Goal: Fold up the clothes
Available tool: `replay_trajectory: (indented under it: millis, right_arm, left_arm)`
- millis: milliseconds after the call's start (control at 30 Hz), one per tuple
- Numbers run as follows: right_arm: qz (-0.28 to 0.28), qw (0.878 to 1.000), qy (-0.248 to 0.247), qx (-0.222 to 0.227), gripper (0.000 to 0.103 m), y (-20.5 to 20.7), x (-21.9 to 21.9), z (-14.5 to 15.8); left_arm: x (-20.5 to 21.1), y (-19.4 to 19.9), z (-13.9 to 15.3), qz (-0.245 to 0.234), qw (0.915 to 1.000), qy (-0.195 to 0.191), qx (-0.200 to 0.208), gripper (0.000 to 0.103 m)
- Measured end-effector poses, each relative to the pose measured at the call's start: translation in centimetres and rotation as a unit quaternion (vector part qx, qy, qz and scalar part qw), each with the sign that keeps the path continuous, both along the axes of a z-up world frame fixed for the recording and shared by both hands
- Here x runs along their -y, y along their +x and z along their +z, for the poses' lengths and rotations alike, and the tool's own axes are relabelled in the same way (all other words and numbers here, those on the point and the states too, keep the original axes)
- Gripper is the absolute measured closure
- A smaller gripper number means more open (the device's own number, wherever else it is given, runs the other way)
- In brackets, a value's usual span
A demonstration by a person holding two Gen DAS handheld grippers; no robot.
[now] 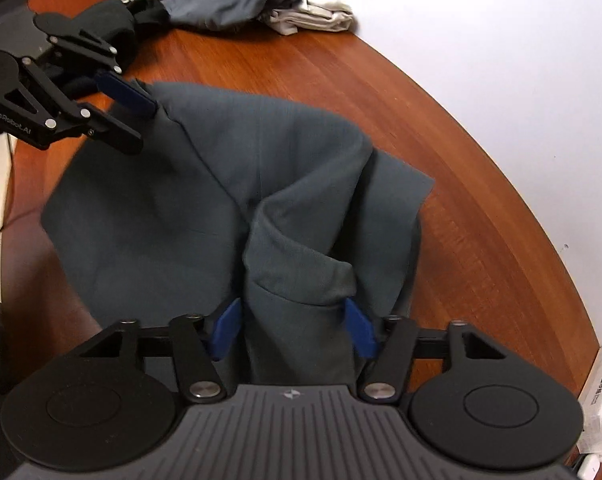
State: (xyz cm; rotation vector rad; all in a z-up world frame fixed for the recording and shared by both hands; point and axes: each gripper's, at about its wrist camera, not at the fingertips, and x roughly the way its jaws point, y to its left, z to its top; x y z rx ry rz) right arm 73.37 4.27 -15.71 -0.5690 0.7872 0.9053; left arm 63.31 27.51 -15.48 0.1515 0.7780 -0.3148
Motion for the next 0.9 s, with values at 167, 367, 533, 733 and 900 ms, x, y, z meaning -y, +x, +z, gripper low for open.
replay_trajectory:
  millis: [167,367,533,733,900]
  right_arm:
    - [-0.037,0.998,0.043,0.008,0.077,0.3,2.2,2.9]
    - [-0.086,0.99,0.101,-0.057,0.077,3.3,4.4,4.9]
    - [-0.11,0.983,0.106,-0.103,0.07,6.7,3.5,0.8]
    - [-0.123,0.979,0.103,-0.126,0.058,8.0,2.9,-2.4]
    - [-0.13,0.973,0.122,-0.149,0.048,8.6,3.5,-4.0]
  left_arm:
    - [-0.8,0.7,0.2,0.028,0.9995,0.009,0.01,0.064]
    - [-3.5,2.4,-1.0,0.08,0.9965,-0.018,-0.012,0.064]
    - [-4.6,4.3,-3.2,0.122,0.9916,-0.02,-0.038,0.062]
    - [-5.2,5.5,-4.6,0.137,0.9891,-0.02,-0.052,0.056]
    - [-5.7,5.9,-5.3,0.148,0.987,-0.027,-0.058,0.047]
